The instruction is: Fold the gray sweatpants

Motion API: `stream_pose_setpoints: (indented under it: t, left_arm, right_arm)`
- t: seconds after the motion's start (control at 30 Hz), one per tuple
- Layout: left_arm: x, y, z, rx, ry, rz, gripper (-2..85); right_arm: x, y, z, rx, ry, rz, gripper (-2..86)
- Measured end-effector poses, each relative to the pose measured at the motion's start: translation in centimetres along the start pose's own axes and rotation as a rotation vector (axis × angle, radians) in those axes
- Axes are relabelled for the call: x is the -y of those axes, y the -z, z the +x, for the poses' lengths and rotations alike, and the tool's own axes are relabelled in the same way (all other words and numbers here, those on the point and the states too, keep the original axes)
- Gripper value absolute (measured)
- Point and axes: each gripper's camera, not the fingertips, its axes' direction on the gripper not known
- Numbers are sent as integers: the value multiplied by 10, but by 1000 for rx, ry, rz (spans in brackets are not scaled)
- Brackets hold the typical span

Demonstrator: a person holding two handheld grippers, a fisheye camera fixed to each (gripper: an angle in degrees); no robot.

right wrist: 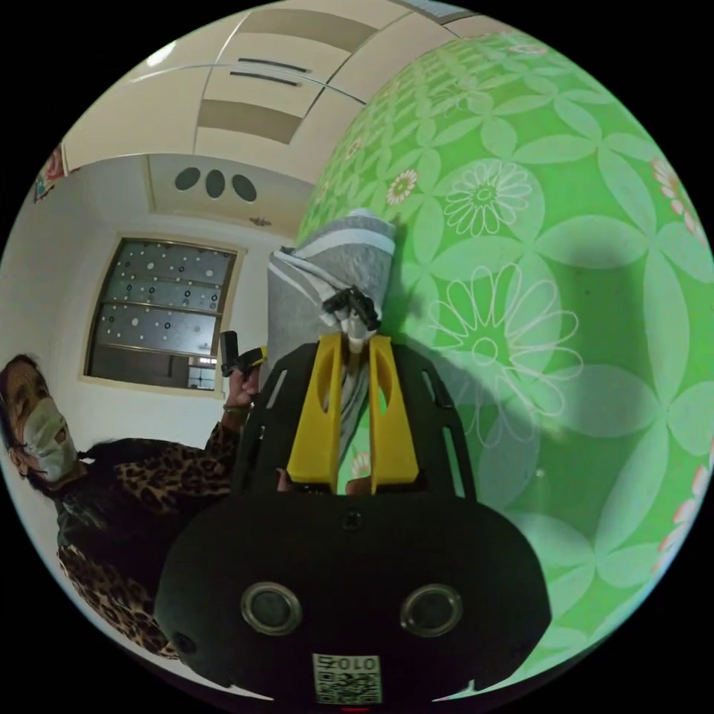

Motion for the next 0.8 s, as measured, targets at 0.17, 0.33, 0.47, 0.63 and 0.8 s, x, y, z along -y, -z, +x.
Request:
stream_pose_setpoints:
  t: [0.17,0.33,0.47,0.63,0.8]
  left_arm:
    - [-40,2,-29,-101,56,45,83]
    - [-61,9,-53,-199,40,182,148]
    - [-57,-12,-56,-172,-41,120,162]
    - [-50,-43,-52,-73,-160,3,153]
    - [-57,-72,-80,-79,-146,33,124]
  right_arm:
    - [-21,19,1,6,44,-33,110]
    - [-22,30,-5,48,155,-15,215]
    - [-26,10,-28,0,280,-116,217]
    - [-45,-16,-52,-40,416,-216,186]
    - [-70,-21,-52,-55,379,-208,125]
